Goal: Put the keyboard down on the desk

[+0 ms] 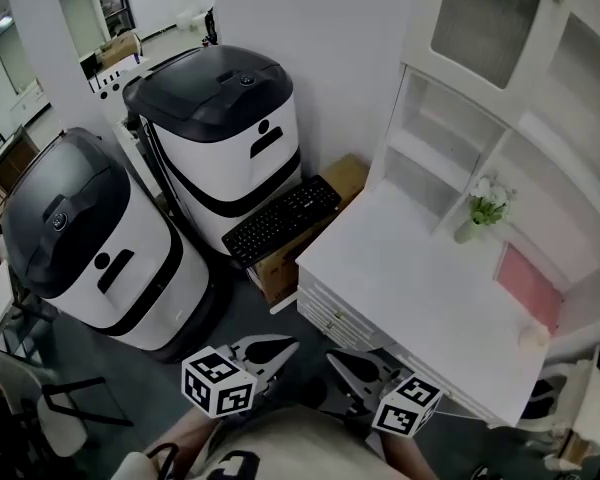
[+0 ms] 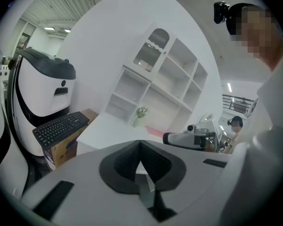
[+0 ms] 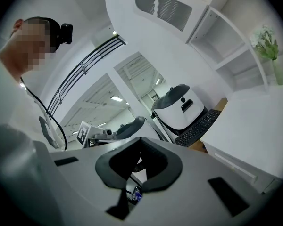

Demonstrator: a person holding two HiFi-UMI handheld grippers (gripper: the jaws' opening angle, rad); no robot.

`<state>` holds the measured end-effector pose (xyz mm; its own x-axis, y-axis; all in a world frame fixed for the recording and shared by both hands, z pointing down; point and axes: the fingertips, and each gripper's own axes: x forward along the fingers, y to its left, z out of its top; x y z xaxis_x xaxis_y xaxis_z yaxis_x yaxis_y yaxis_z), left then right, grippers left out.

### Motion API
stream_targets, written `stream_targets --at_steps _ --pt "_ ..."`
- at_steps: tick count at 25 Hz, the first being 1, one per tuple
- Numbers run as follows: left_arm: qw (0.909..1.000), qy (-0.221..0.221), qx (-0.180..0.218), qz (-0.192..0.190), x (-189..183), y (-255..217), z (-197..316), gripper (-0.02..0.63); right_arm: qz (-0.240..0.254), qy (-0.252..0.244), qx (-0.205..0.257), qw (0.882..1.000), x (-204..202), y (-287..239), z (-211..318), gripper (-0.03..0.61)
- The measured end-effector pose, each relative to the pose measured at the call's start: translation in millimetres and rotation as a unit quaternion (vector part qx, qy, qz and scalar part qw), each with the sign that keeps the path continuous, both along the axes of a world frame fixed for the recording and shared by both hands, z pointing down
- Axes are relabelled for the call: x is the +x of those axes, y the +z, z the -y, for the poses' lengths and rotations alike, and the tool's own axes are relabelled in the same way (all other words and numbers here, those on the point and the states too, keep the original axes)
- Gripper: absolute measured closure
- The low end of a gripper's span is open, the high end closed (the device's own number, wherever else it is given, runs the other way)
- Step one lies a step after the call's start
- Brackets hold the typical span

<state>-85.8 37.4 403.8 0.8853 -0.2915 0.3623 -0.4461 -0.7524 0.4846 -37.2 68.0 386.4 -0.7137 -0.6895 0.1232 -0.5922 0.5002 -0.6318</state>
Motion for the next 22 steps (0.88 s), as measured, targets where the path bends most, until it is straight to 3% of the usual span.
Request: stream_targets --at_steps 6,14,22 --pt "0.9996 -0.025 0.002 0.011 20 5 14 0.601 0.021 -0.031 -0.014 0.999 19 10 12 0.554" --pt "0.9943 -0.106 0.004 0.012 -10 0 50 0.601 0.019 -0.094 -0.021 0.995 2 13 42 0.554" --pt "0.9912 -0.121 0.032 0.043 -46 17 97 0.601 0.002 -0.073 -0.036 0.997 -10 21 76 0.554"
